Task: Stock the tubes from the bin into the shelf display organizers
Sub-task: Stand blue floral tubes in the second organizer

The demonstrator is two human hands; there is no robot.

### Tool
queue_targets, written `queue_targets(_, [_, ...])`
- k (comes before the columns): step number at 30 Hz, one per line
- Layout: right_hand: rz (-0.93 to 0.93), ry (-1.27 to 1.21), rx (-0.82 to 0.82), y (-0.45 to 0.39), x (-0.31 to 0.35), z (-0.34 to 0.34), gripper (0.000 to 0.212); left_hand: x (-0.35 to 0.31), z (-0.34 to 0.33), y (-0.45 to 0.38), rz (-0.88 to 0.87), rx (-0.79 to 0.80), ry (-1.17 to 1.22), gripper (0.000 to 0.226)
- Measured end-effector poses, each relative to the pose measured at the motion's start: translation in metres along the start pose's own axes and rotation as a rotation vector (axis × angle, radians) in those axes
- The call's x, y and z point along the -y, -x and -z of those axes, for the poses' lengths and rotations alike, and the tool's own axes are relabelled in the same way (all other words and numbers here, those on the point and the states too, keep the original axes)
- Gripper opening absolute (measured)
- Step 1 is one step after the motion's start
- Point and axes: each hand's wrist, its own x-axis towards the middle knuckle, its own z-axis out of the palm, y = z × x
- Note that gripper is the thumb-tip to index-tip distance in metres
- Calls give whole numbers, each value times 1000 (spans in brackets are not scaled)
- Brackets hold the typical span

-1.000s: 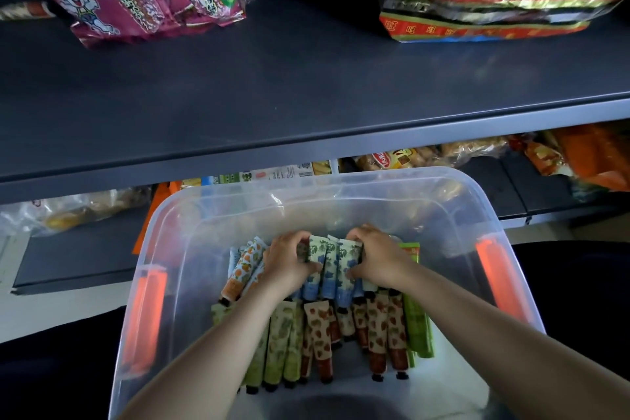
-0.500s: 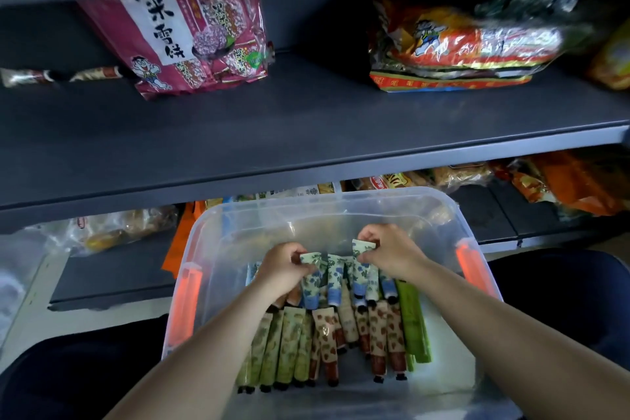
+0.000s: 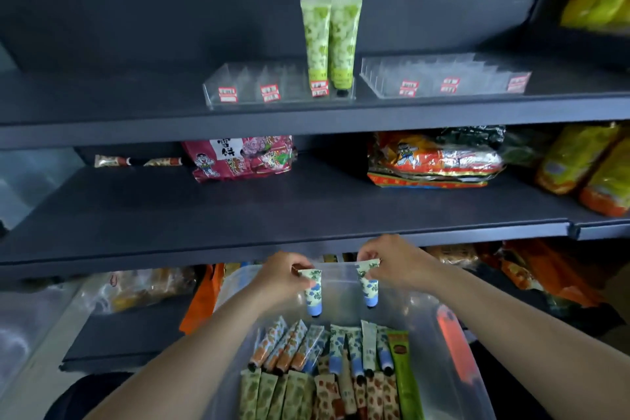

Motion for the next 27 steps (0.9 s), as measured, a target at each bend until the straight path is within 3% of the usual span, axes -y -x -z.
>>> queue_targets(8, [128, 139, -117, 34, 38, 81, 16, -72, 71, 26, -137, -70, -106, 14])
queue_targets(15, [220, 9, -348, 76, 59, 184, 11, -174, 132, 54, -333, -92, -205, 10])
queue_targets(27, [293, -189, -630, 62, 58, 326, 14, -325, 208, 12, -523, -336, -377, 12])
